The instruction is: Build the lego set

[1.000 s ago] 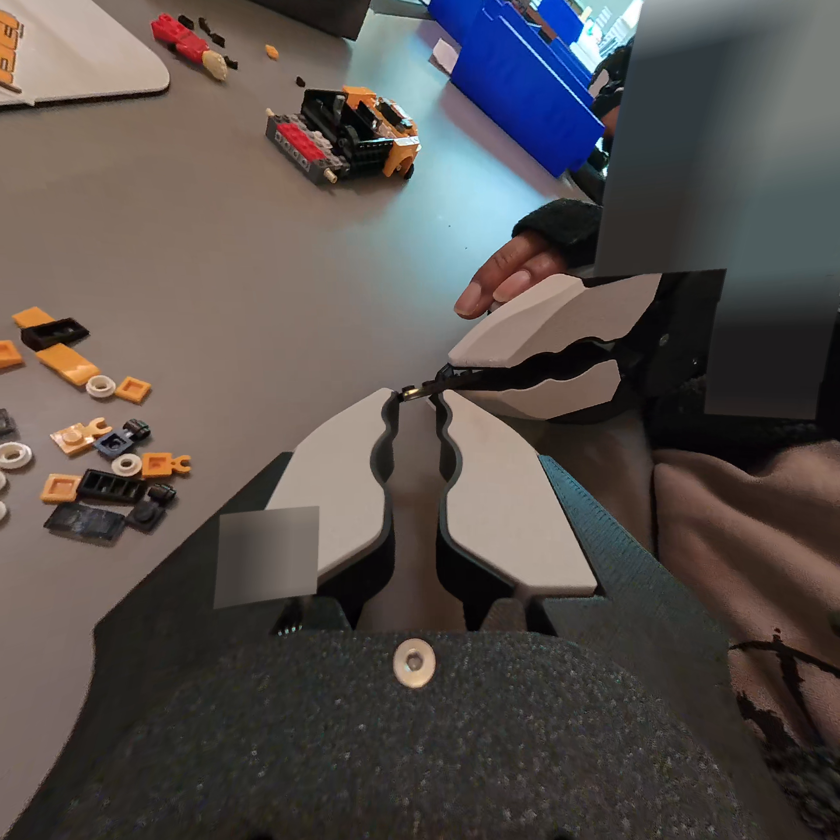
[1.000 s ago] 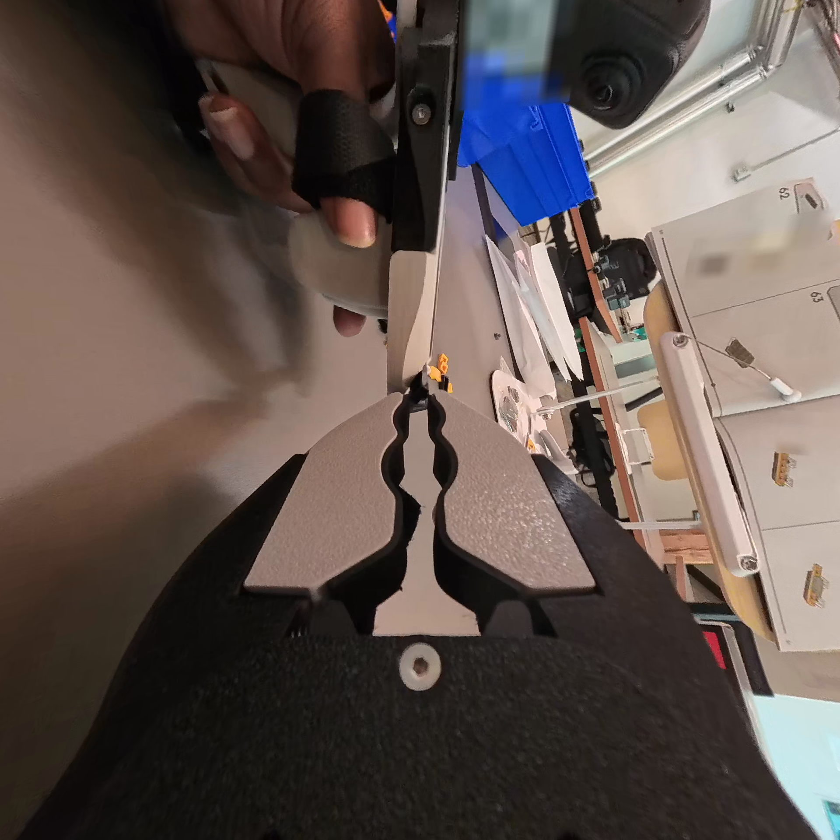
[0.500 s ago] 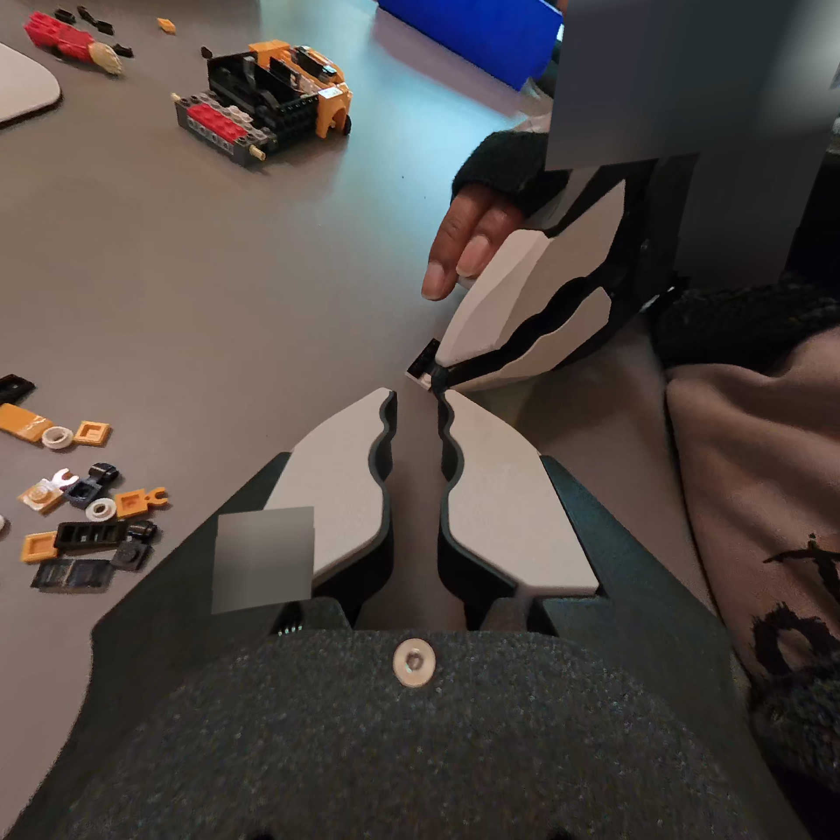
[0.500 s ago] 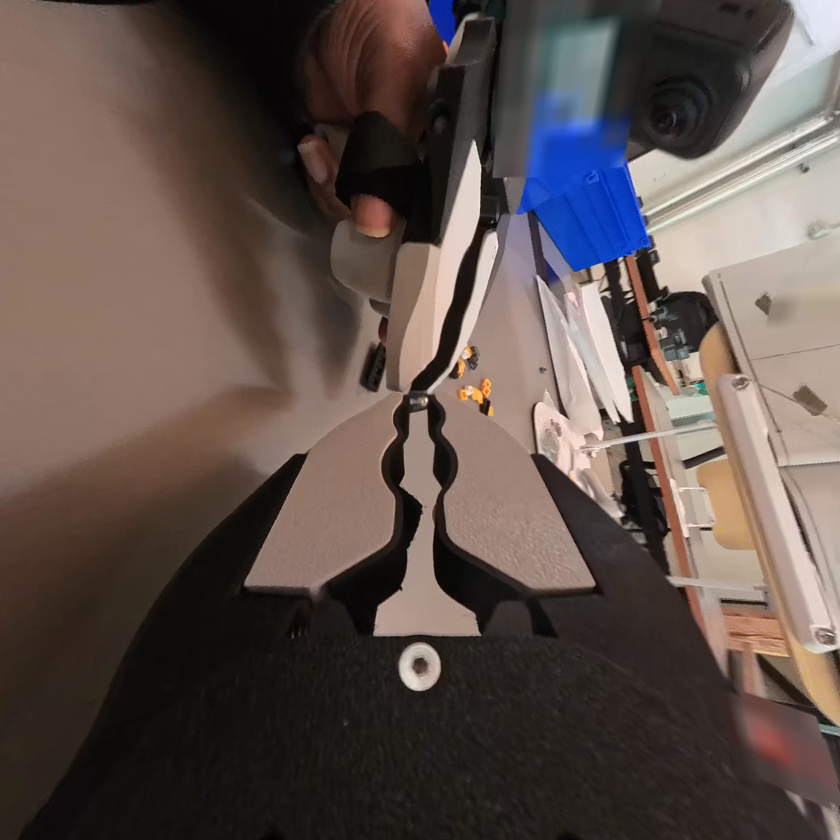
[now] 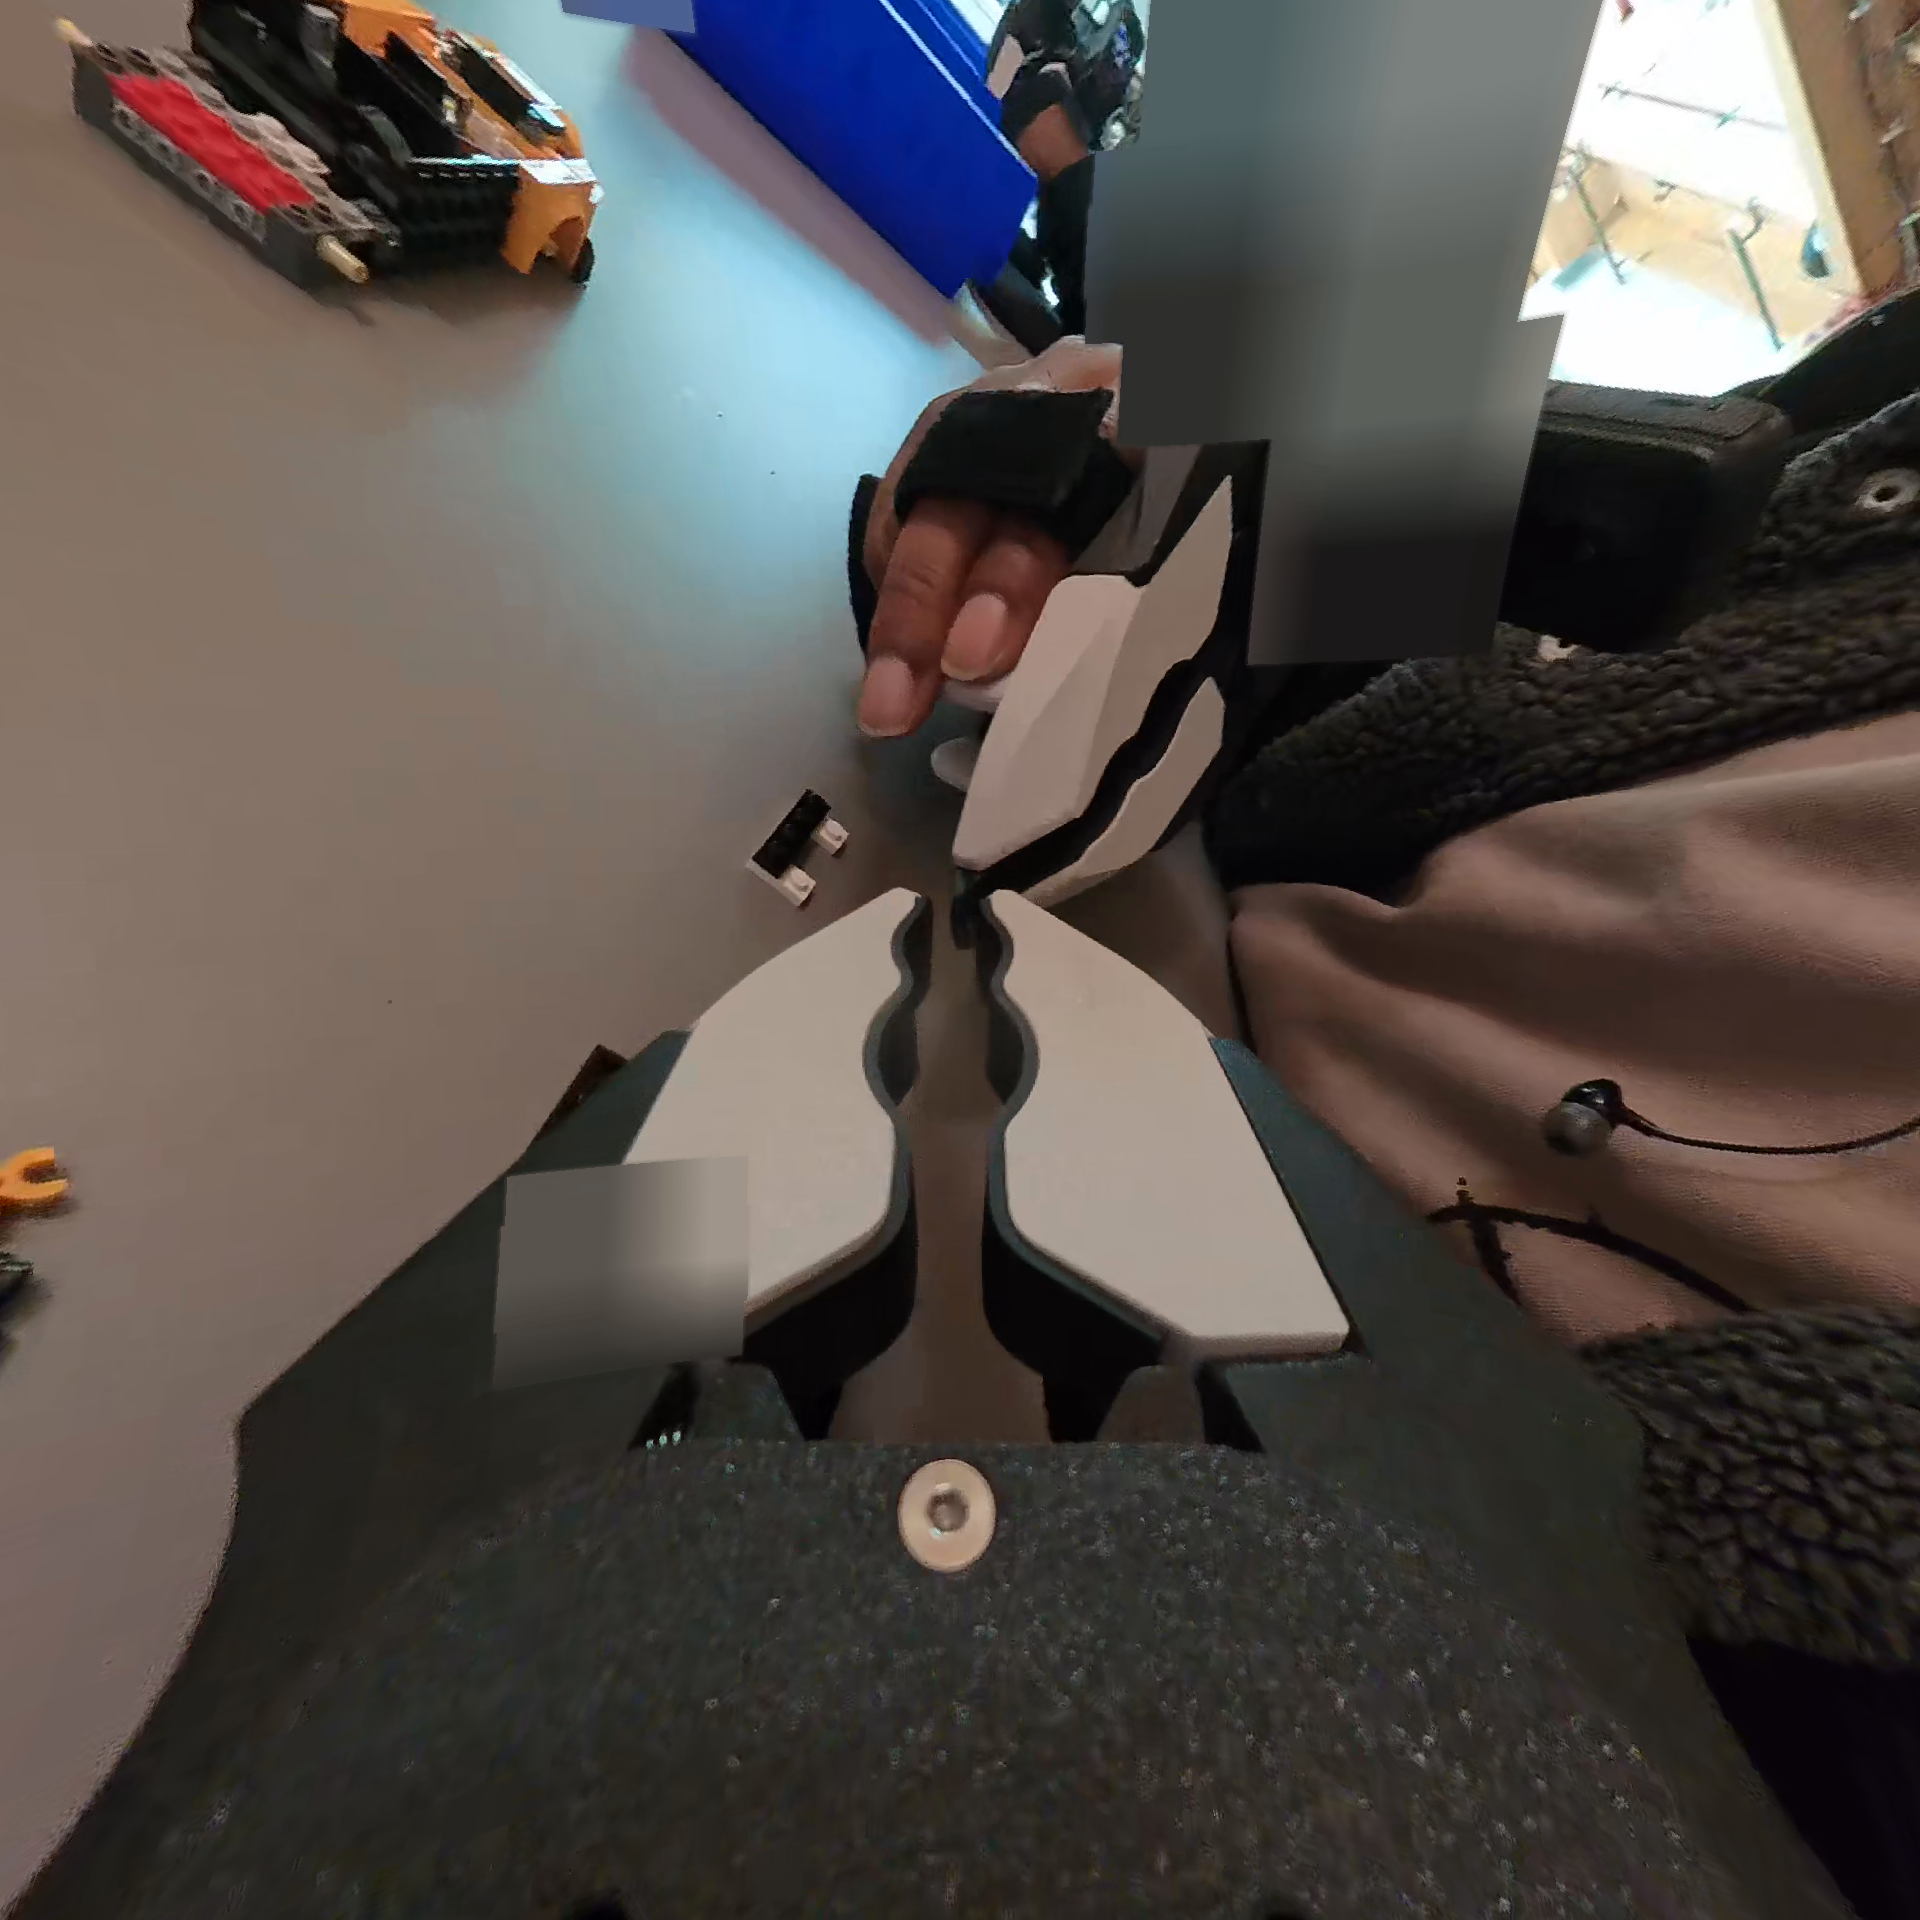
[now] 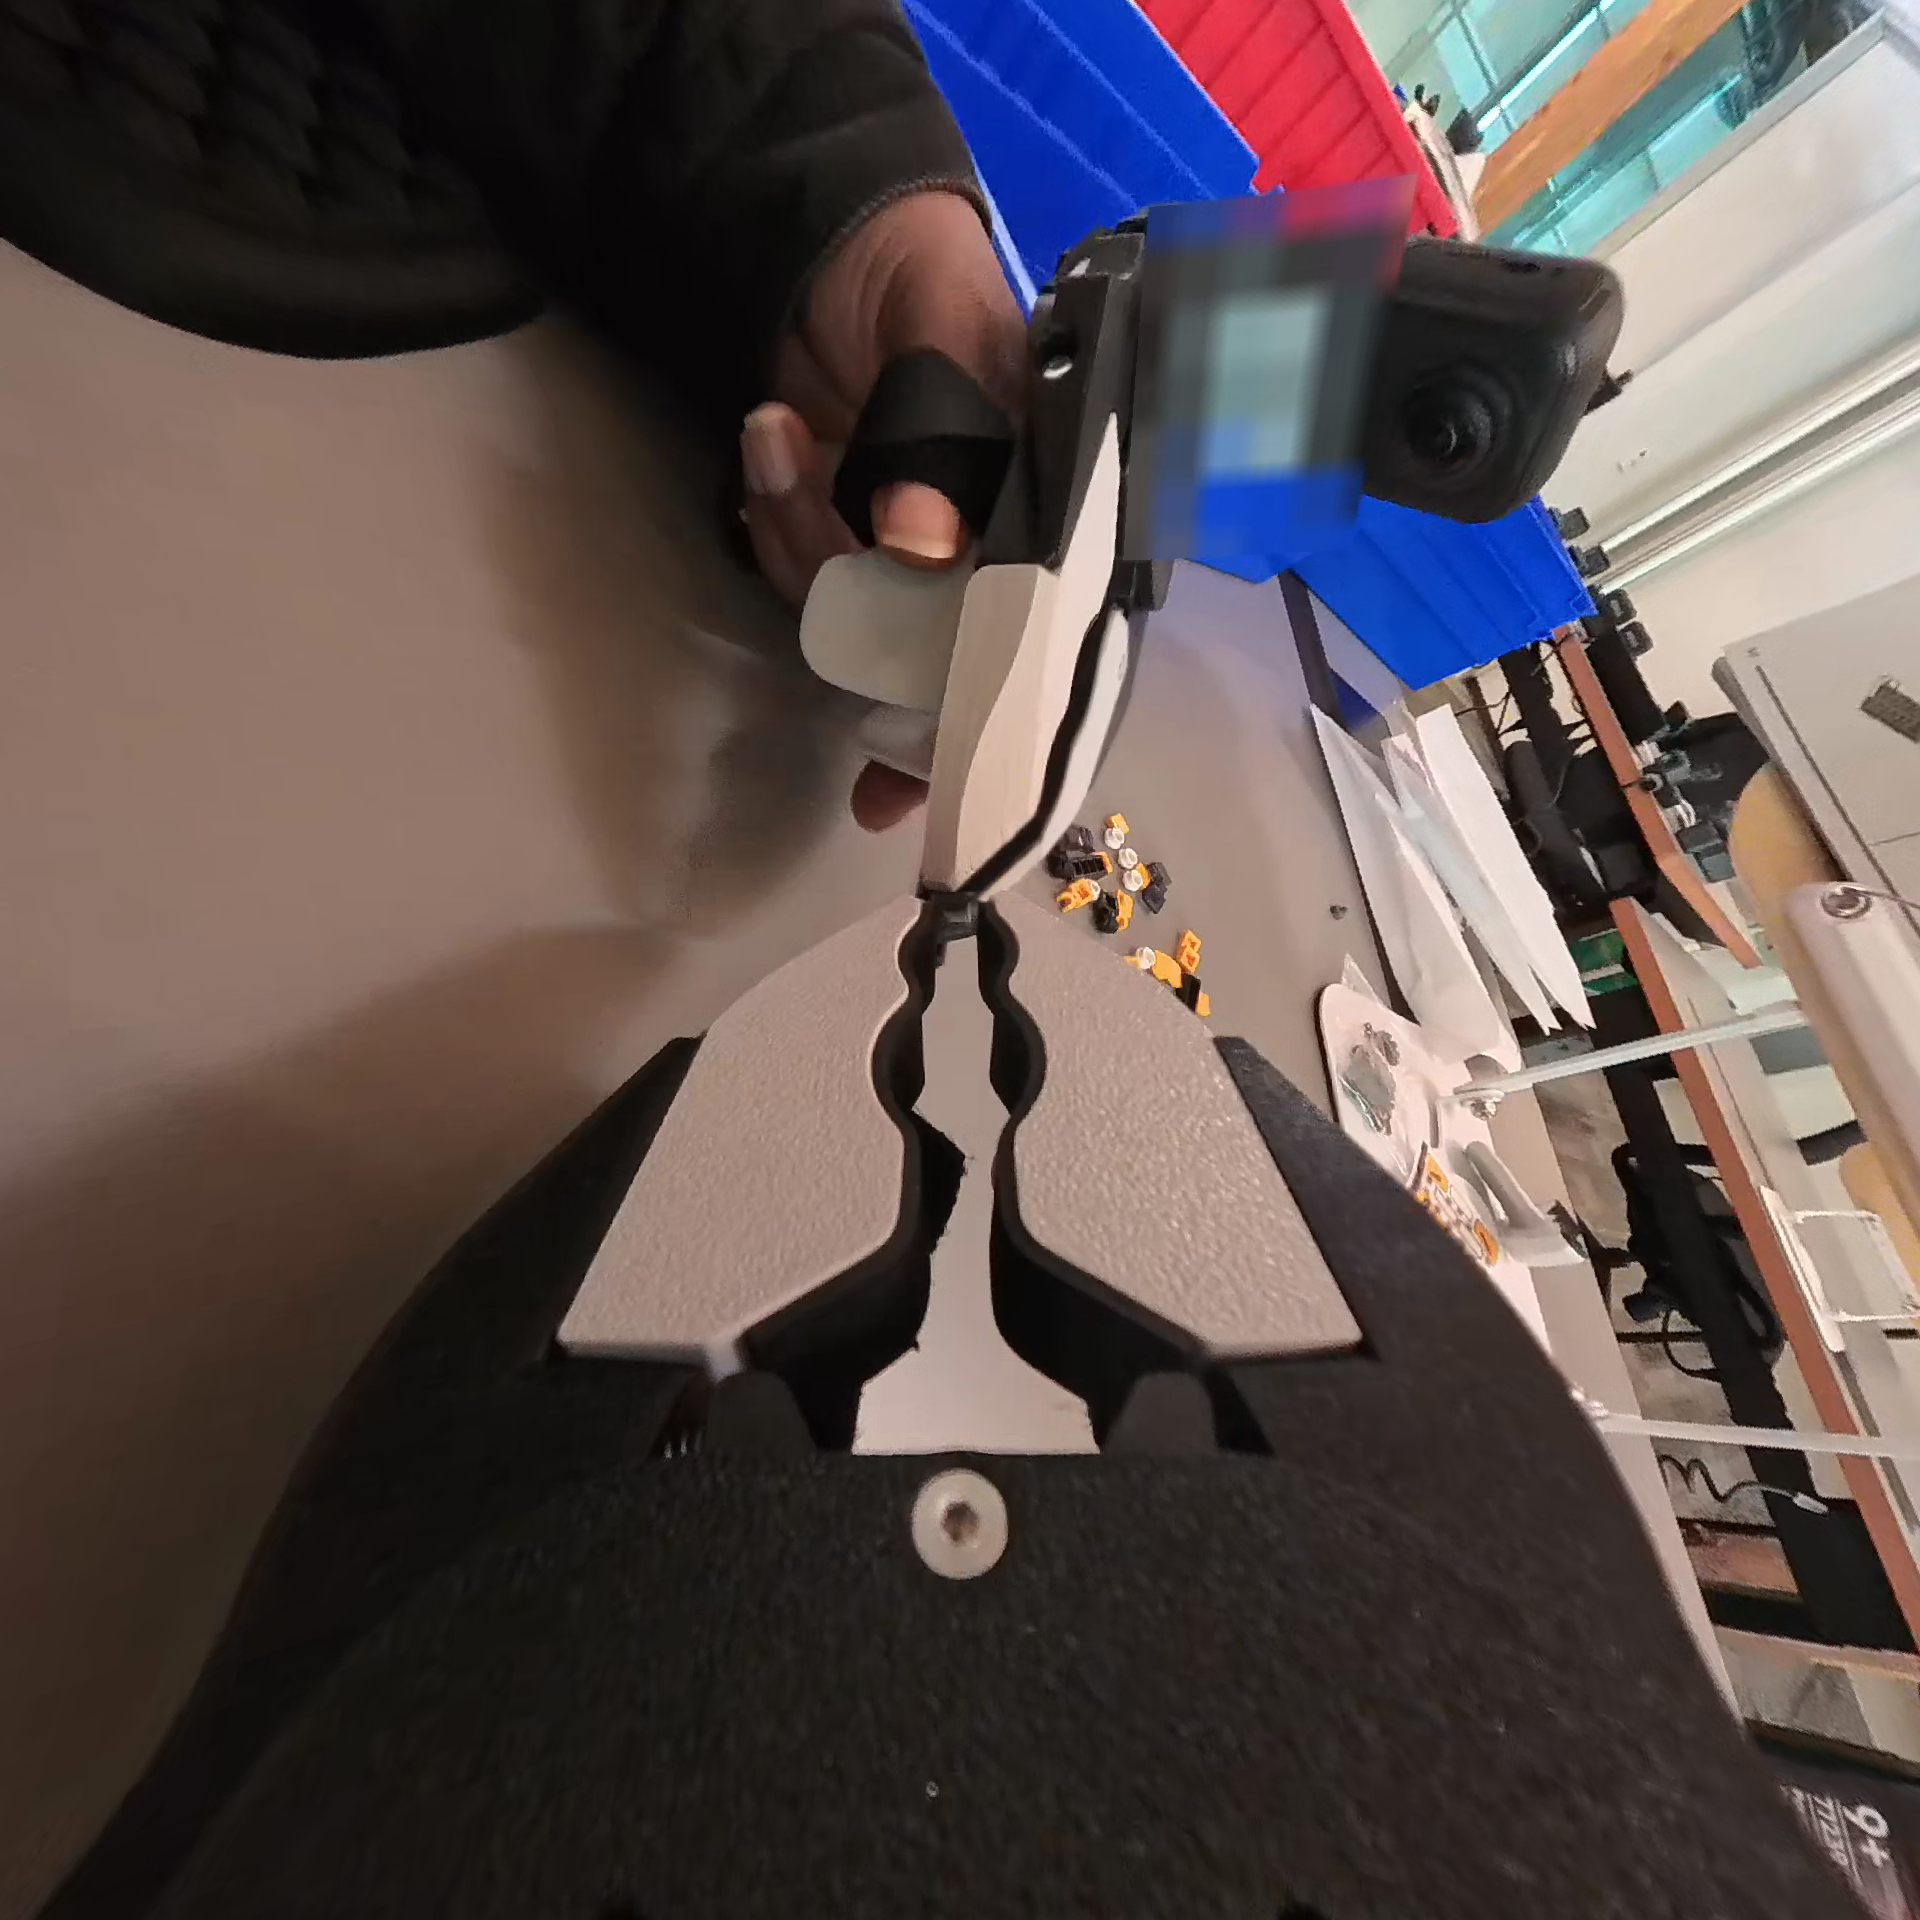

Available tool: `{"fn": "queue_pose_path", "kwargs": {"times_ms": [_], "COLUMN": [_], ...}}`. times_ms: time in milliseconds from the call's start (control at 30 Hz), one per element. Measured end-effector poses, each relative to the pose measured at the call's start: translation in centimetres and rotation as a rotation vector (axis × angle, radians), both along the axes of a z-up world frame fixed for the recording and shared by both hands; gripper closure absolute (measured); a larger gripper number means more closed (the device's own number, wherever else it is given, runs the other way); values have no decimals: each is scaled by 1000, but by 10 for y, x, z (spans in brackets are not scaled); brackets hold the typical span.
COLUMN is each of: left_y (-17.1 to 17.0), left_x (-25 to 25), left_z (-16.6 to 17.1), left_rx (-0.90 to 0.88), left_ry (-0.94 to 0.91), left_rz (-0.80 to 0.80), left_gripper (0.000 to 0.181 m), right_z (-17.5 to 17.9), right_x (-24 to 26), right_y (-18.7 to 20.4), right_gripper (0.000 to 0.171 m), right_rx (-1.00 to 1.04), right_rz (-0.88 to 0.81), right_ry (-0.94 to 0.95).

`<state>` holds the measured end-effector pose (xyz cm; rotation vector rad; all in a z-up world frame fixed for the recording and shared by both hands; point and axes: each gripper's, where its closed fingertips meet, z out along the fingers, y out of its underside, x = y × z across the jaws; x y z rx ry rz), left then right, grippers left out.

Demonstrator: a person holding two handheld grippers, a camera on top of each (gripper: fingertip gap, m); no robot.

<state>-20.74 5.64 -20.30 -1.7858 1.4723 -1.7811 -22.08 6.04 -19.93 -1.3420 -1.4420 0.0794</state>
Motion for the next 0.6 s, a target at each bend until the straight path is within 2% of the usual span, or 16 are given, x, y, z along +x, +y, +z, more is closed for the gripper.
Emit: {"fn": "queue_pose_path", "kwargs": {"times_ms": [300,433,600], "left_y": [2,13,41], "left_x": [-4,-20,-37], "left_z": [1,-4,-7], "left_rx": [-26,7,74], "left_ry": [13,80,129], "left_rz": [-12,-14,81], "left_gripper": [177,177,177], "right_z": [3,0,-16], "right_x": [2,14,26], "right_y": [4,11,22], "right_gripper": [162,163,163], "right_rx": [-44,-114,-229], "right_rz": [-29,-82,-160], "right_ry": [53,73,49]}}
